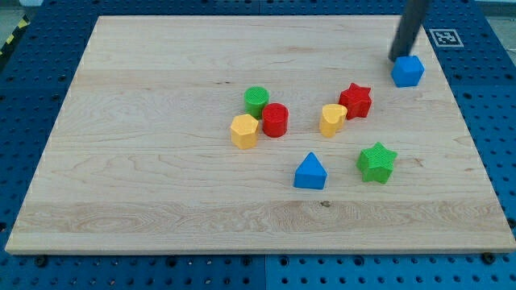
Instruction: Push the blue cube to the right of the green star
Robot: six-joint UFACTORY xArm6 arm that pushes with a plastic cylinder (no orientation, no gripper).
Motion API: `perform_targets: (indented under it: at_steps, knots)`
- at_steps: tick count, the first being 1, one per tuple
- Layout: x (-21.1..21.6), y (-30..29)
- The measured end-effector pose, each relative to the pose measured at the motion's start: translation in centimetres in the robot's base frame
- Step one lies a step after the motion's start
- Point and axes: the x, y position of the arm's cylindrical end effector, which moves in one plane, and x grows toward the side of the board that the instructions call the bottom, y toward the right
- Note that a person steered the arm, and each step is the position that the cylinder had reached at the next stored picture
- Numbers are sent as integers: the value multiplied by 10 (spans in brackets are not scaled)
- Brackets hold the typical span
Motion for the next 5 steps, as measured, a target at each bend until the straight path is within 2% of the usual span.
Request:
perform_targets:
  at_steps: [1, 3, 4, 5]
  knots:
    - [78, -10]
    - [24, 2]
    - [128, 9]
    - [174, 9]
